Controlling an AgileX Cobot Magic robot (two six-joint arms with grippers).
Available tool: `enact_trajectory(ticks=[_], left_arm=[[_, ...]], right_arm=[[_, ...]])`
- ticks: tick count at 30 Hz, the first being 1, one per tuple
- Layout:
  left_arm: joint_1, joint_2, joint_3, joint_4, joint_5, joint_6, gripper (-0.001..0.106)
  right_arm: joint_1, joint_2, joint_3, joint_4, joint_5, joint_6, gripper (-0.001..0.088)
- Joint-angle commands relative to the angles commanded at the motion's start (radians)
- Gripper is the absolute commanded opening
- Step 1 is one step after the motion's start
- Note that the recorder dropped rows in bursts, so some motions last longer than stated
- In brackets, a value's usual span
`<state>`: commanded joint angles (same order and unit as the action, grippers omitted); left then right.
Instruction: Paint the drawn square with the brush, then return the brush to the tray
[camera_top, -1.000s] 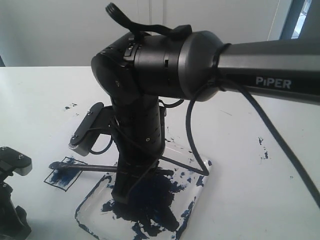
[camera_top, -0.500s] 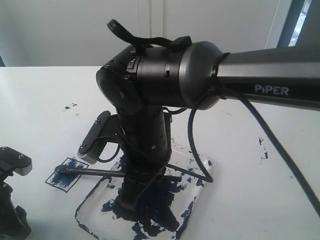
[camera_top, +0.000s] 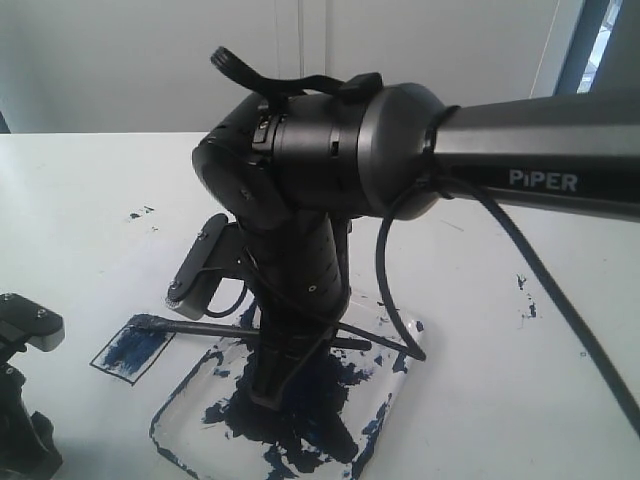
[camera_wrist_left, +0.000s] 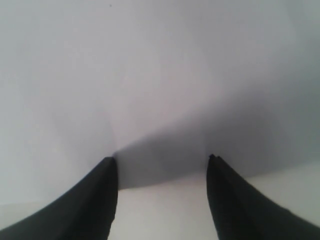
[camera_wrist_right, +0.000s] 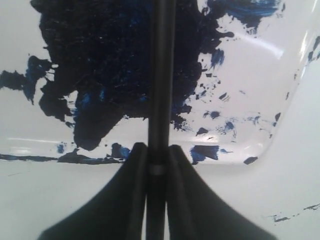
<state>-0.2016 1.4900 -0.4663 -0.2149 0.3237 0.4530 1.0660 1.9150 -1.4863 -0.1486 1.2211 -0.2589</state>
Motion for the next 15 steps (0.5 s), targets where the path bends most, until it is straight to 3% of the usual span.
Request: enact_trajectory(ticks=[11, 15], left_arm=[[0.0, 0.0, 0.0, 0.0, -0.002, 0.0, 0.059], [0.0, 0.0, 0.0, 0.0, 0.0, 0.0, 0.059]], right_arm=[[0.0, -0.02, 0.0, 0.095, 0.0, -0.05, 0.0], [0.0, -0.021, 0.0, -0.06, 0.0, 0.026, 0.0]])
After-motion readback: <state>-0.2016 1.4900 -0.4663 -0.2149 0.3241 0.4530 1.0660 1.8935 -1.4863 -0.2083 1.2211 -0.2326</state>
